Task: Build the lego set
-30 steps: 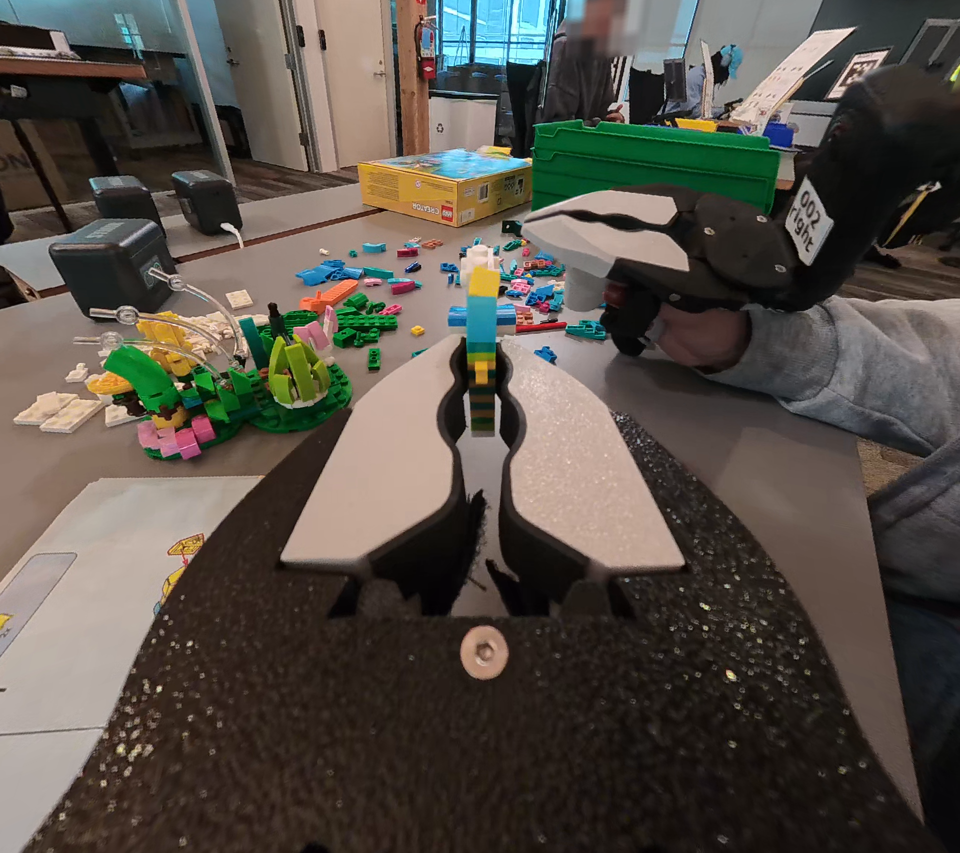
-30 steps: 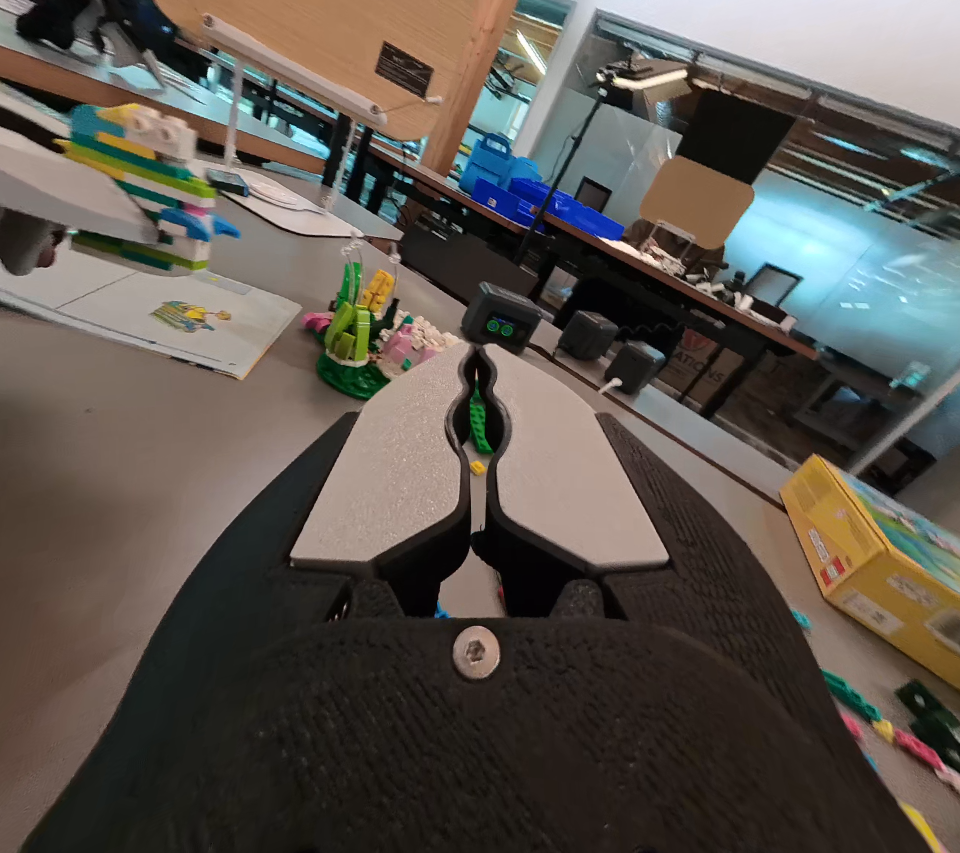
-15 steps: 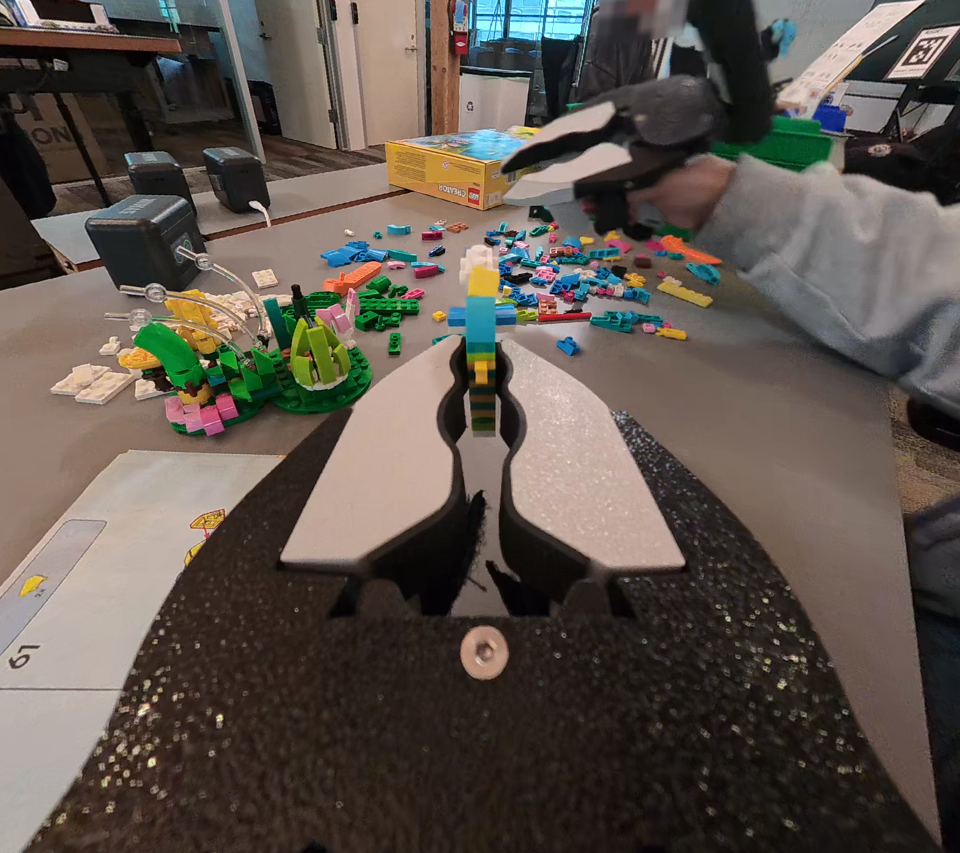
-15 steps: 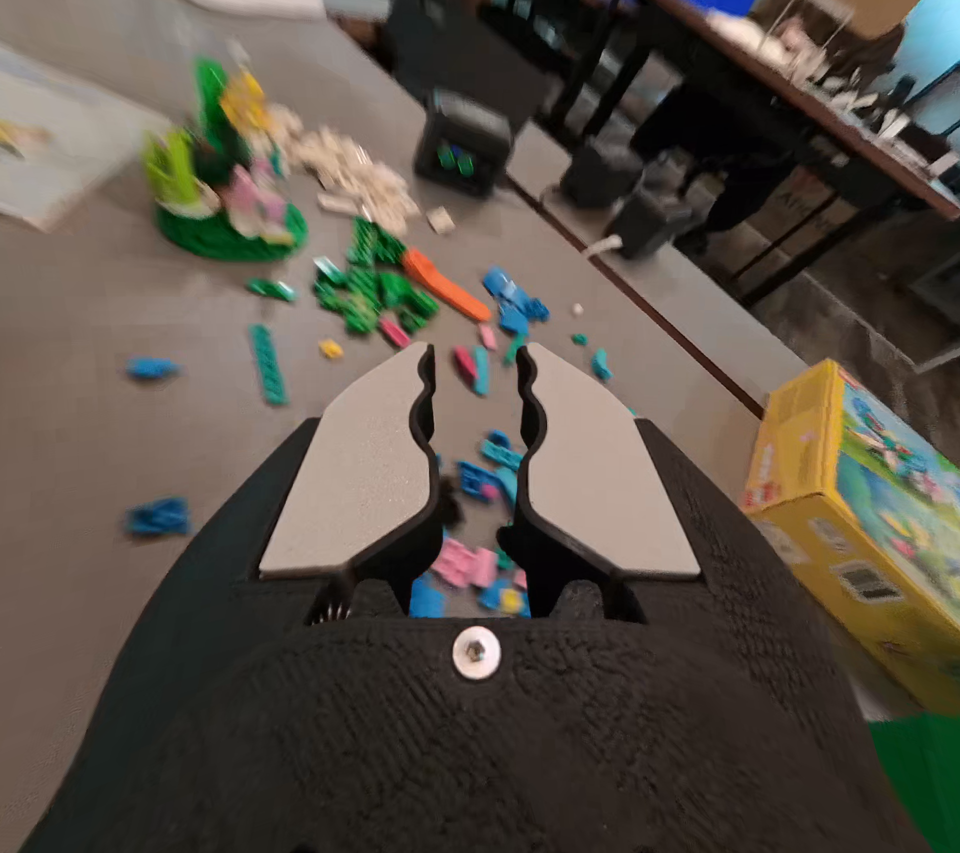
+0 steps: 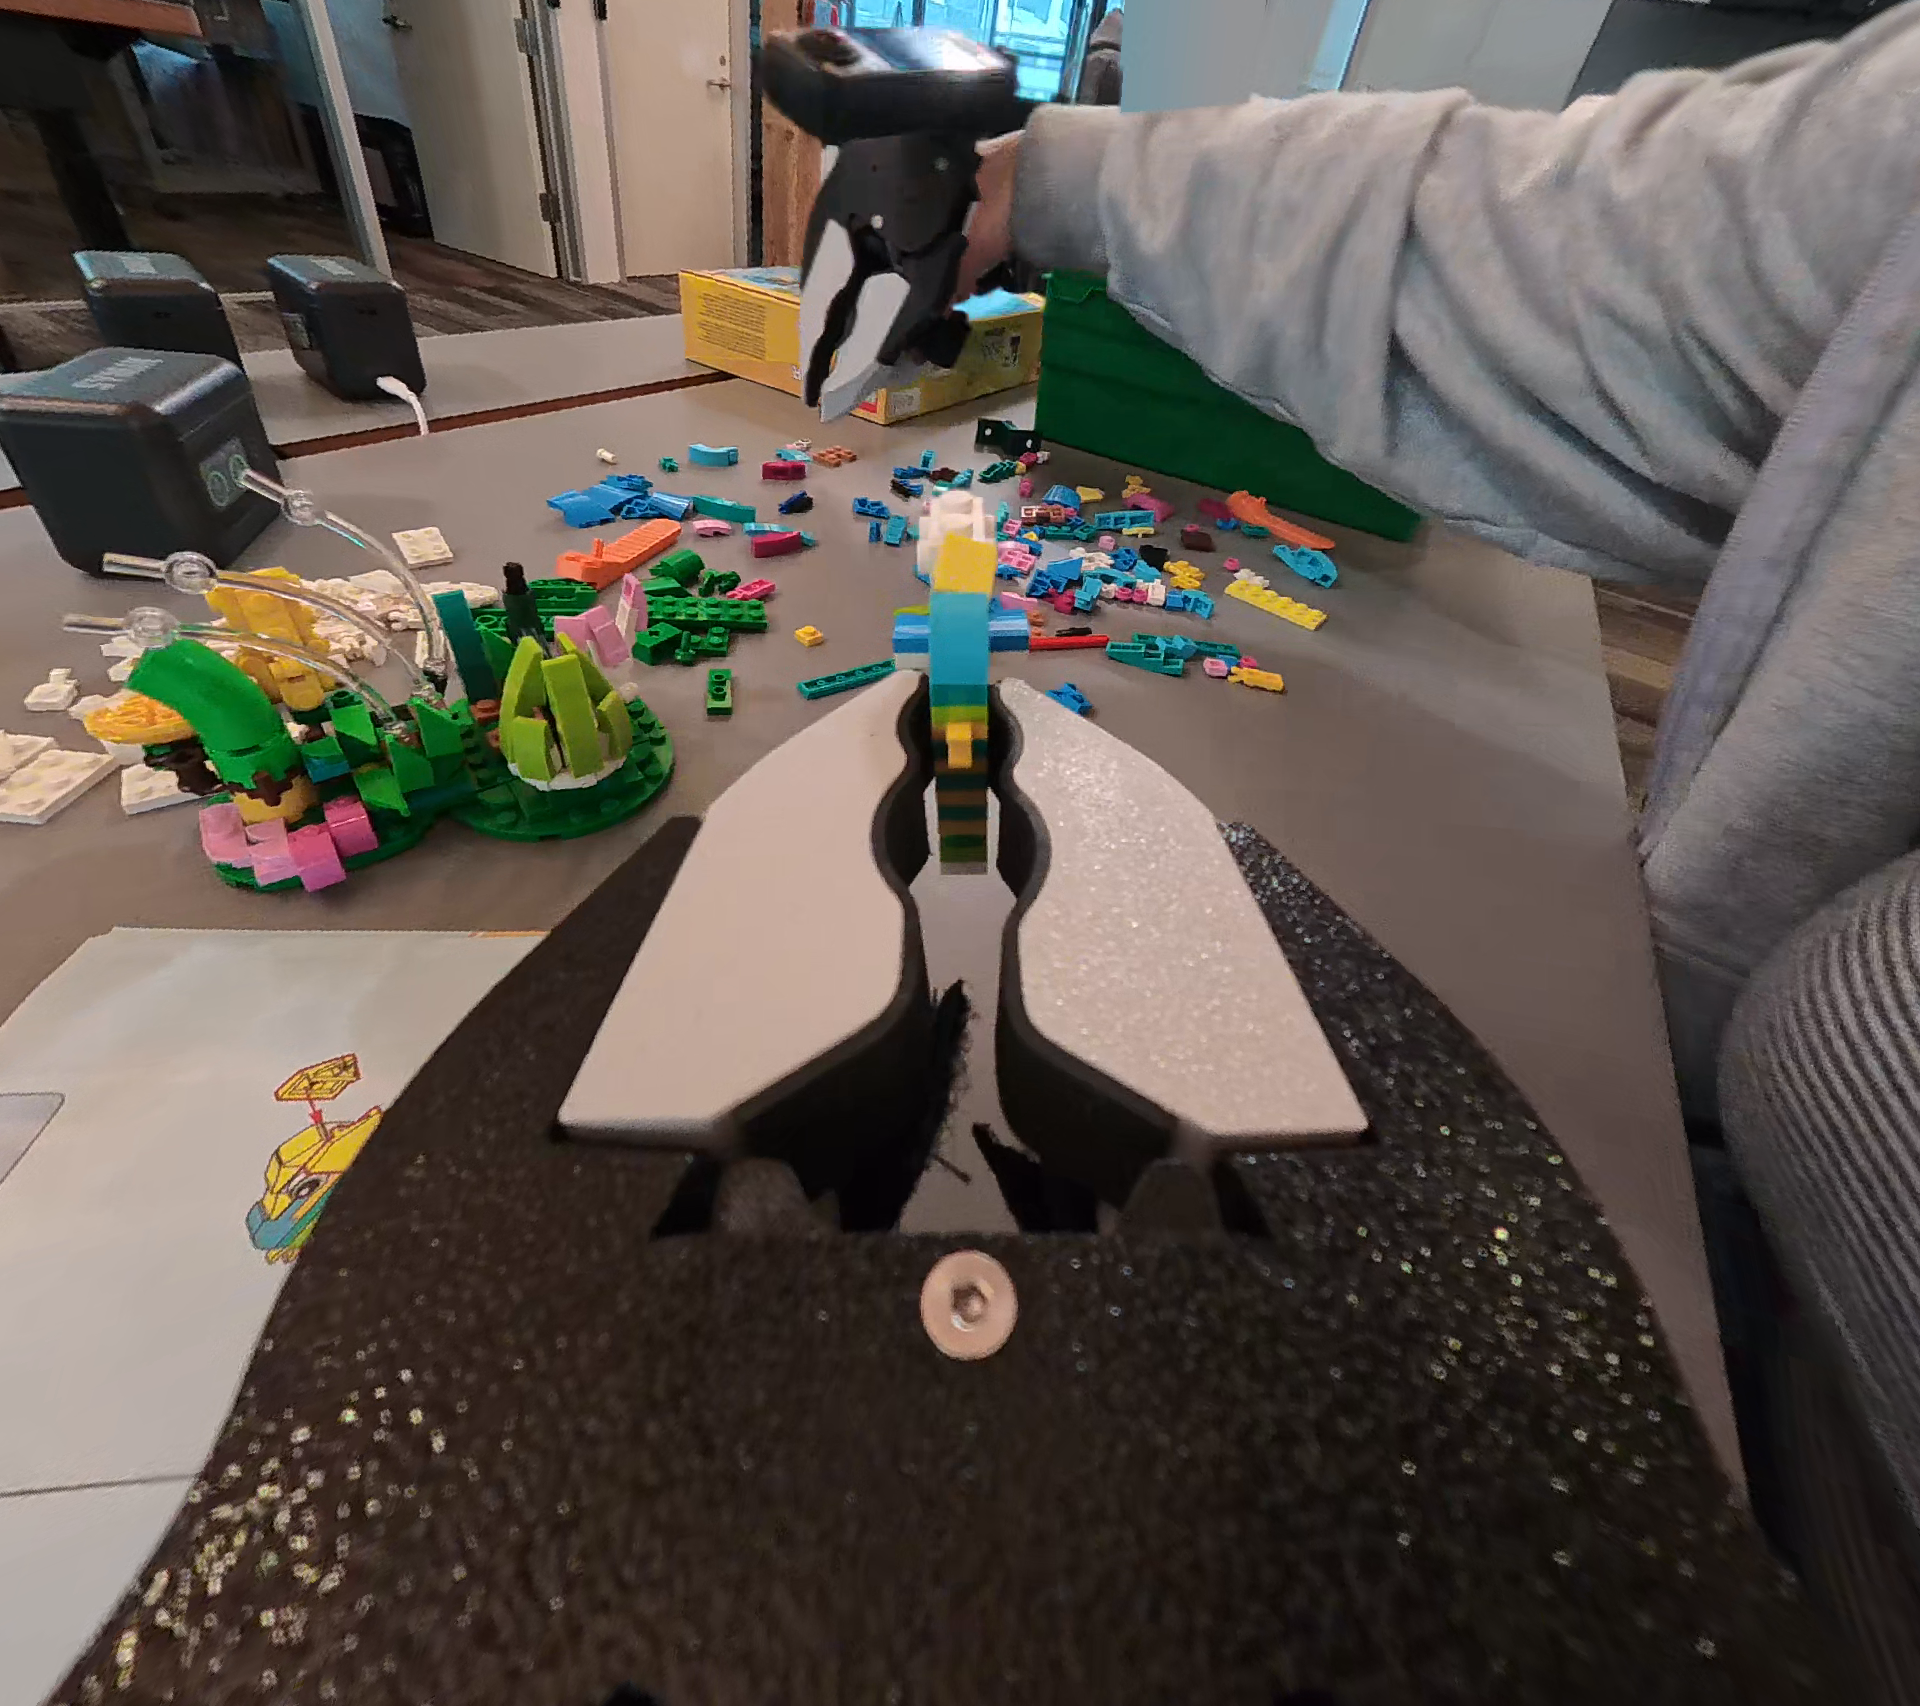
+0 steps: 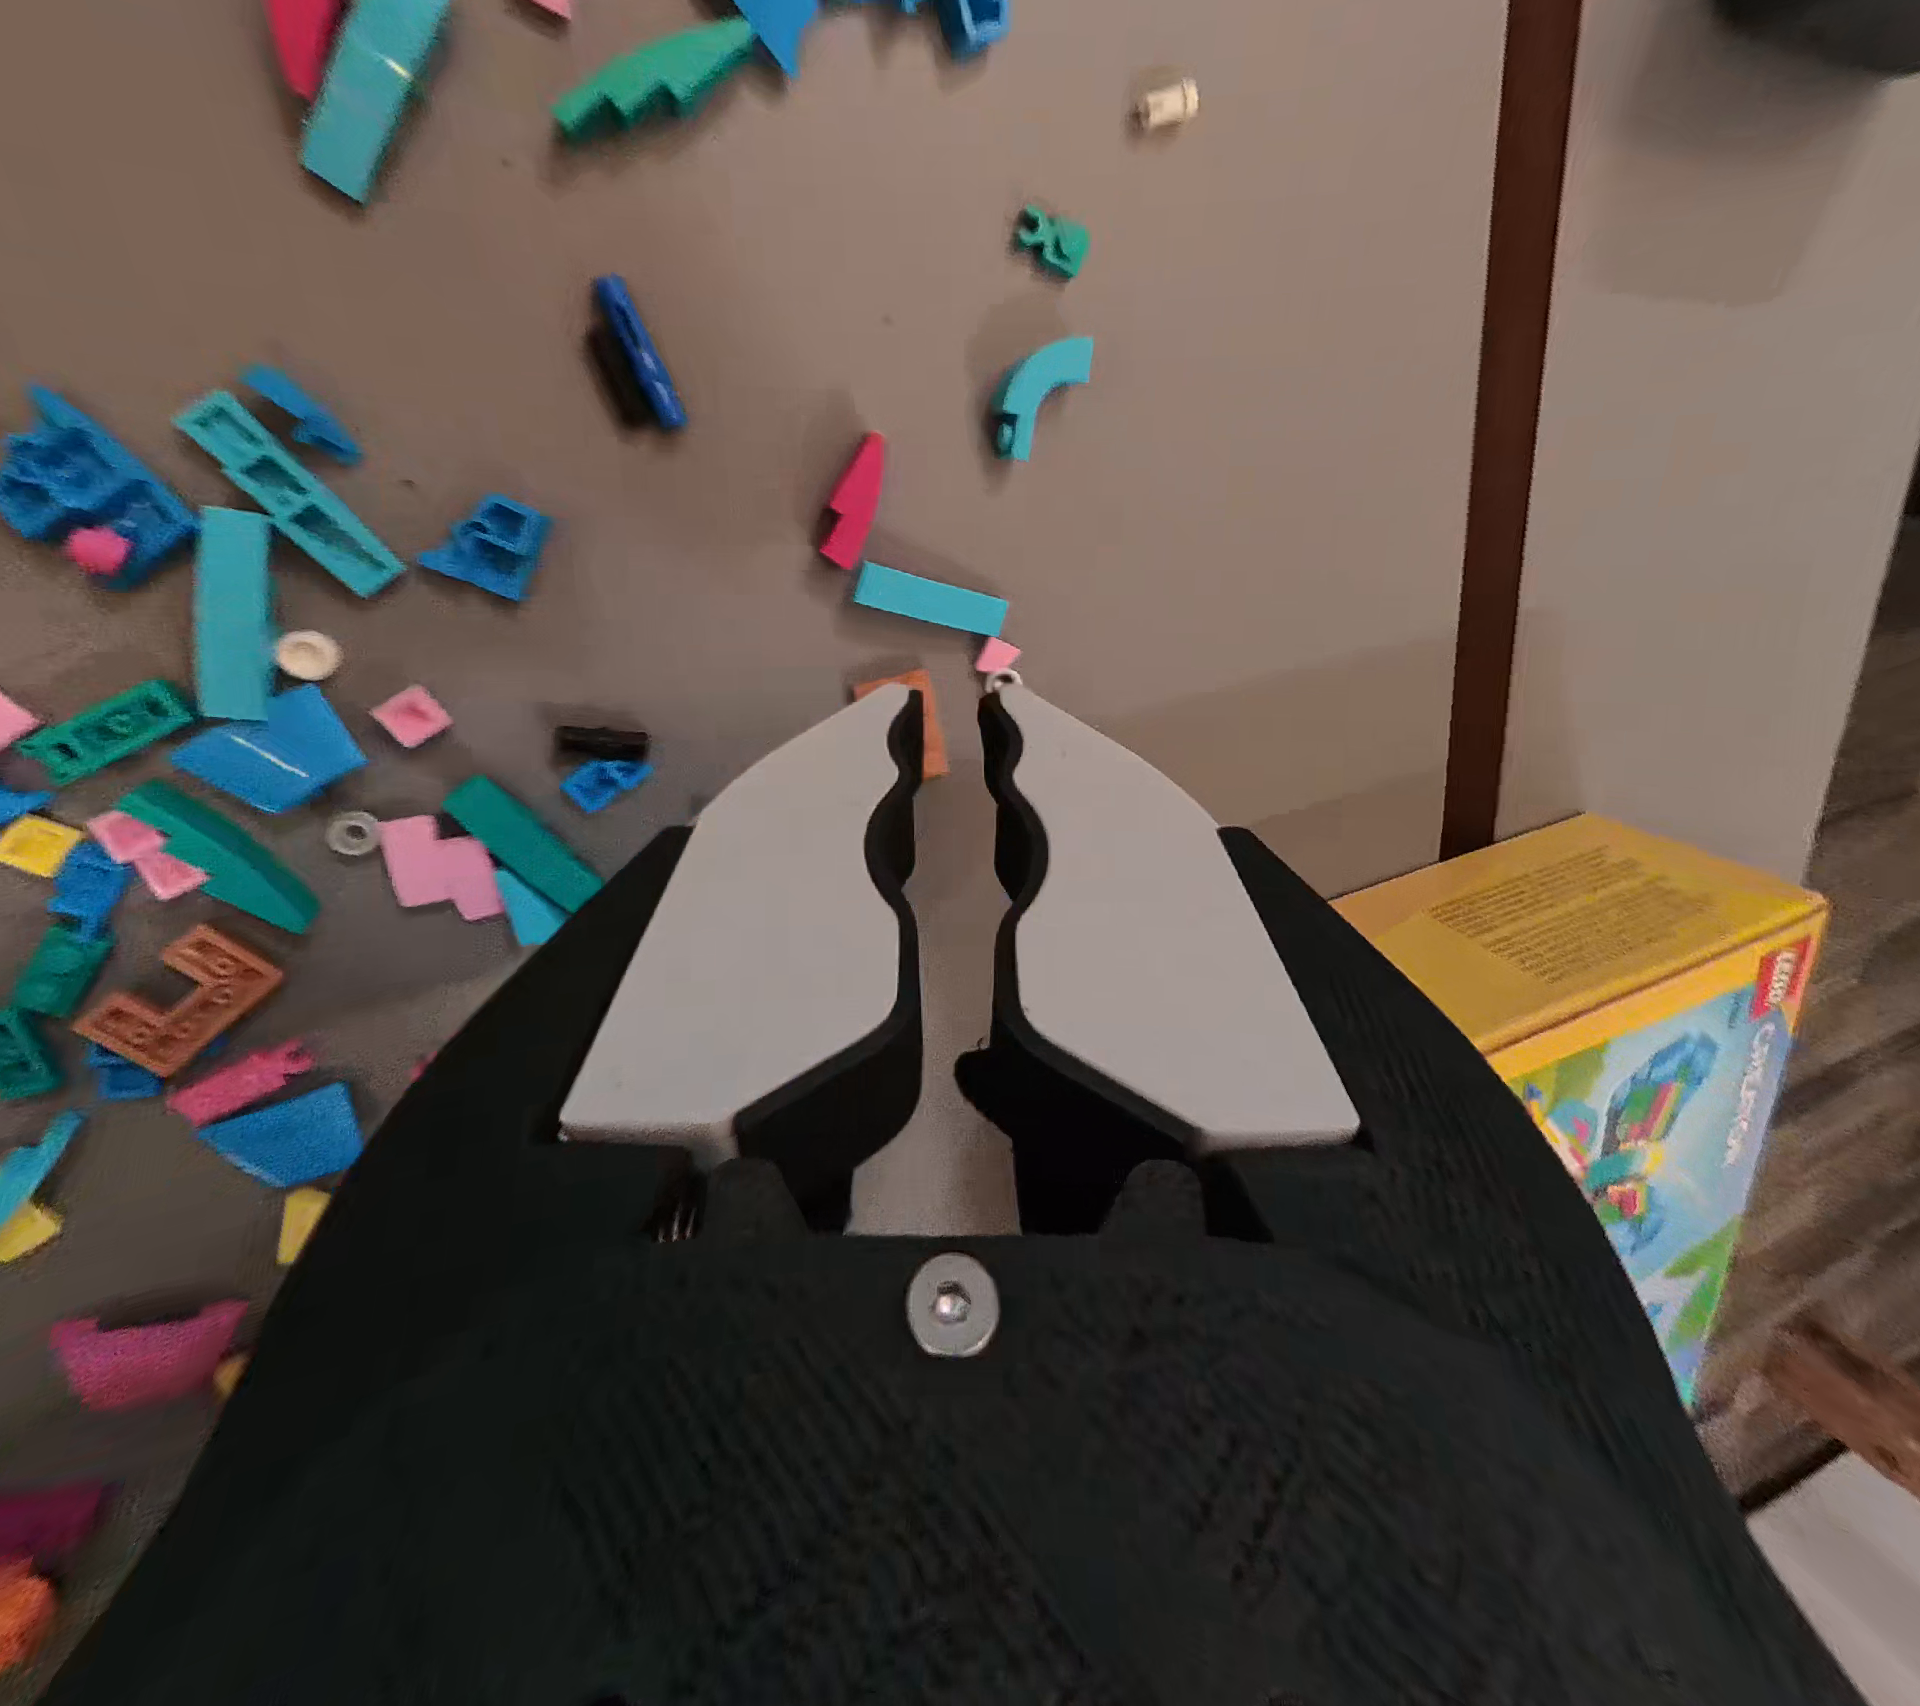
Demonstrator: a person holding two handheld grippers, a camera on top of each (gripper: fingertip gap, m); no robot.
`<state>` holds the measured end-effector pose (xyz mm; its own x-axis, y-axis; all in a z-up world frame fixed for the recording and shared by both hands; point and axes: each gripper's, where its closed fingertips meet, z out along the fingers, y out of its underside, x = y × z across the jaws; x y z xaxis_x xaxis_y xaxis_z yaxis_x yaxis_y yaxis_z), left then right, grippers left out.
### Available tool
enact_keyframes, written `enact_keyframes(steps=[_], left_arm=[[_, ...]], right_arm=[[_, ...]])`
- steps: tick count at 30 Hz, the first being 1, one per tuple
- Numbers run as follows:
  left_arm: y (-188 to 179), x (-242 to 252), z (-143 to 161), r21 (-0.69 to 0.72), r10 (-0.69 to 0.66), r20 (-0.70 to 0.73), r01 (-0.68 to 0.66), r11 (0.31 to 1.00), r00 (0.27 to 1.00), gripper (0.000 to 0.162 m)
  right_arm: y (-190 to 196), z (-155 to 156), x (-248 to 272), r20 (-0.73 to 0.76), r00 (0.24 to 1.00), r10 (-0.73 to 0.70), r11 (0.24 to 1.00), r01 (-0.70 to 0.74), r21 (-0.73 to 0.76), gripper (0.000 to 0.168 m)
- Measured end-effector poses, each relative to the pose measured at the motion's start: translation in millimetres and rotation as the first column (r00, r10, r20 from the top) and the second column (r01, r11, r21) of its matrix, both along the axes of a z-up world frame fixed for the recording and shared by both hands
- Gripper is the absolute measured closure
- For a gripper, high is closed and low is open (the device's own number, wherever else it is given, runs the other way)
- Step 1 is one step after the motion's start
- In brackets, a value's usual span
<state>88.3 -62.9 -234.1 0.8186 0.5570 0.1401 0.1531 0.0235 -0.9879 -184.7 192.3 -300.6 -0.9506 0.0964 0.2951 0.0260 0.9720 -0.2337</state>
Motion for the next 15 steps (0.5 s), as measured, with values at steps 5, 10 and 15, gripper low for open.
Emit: enact_keyframes(steps=[5,10,15], left_arm=[[1.4,2.6,1.2,0.019,-0.037,0.008,0.037,0.999,0.999,0.154],[1.8,1.3,3.0,0.057,-0.056,0.031,0.054,0.997,0.998,0.155],[4.1,2.3,2.9,0.06,-0.073,0.033,0.071,0.996,0.997,0.154]], right_arm=[[7.7,-11.2,-10.4,0.083,0.997,0.005,0.998,-0.011,0.068,0.159],[4.7,-20.8,-16.3,0.128,0.992,0.009,0.997,-0.018,0.069,0.158],[2.1,-24.8,-16.0,0.173,0.985,0.005,0.998,-0.016,0.063,0.158]])
